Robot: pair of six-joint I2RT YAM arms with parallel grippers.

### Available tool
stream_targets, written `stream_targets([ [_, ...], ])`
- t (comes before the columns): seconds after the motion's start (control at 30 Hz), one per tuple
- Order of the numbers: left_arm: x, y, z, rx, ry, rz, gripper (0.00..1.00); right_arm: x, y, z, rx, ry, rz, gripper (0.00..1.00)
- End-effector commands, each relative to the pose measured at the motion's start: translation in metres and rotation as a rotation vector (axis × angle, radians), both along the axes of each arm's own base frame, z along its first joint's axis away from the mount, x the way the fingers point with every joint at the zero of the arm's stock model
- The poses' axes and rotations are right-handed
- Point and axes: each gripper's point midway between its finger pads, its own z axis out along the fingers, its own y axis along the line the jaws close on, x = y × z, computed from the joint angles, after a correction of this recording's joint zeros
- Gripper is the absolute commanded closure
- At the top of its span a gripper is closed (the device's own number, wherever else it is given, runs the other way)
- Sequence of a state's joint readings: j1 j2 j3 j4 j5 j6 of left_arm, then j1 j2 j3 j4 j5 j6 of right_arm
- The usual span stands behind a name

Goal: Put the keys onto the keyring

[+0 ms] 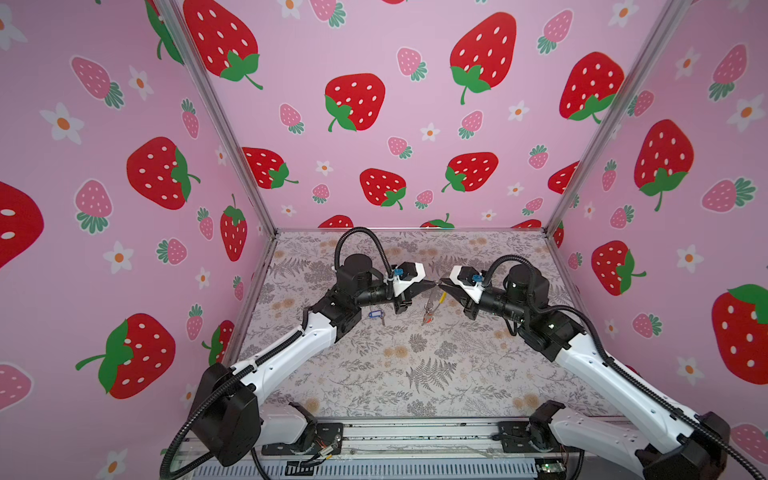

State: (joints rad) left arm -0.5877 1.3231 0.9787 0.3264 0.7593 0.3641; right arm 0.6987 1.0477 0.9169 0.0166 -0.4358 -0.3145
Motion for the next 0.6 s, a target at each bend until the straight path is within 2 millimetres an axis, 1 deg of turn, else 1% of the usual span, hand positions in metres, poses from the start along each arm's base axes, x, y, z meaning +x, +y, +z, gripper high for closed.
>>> stream_targets([
  [0.0,-0.006,-0.002,0.014,-0.036,-0.041,-0.051,1.0,-0.009,0.005,0.009,0.032,-0.004,0.052,0.82],
  [0.1,-0.008,-0.002,0.015,-0.037,-0.048,-0.062,1.0,-0.006,0.004,0.008,0.032,0.007,0.029,0.84],
  [0.33,-0.011,-0.002,0.014,-0.026,-0.052,-0.08,1.0,-0.006,0.006,0.01,0.071,0.058,0.035,0.87],
  [0.47,-0.012,-0.001,0.016,-0.022,-0.065,-0.075,1.0,0.005,0.002,0.008,0.083,0.1,-0.033,0.9],
  [0.57,-0.01,0.0,0.014,-0.014,-0.067,-0.065,1.0,0.009,0.001,0.011,0.117,0.136,-0.054,0.93],
])
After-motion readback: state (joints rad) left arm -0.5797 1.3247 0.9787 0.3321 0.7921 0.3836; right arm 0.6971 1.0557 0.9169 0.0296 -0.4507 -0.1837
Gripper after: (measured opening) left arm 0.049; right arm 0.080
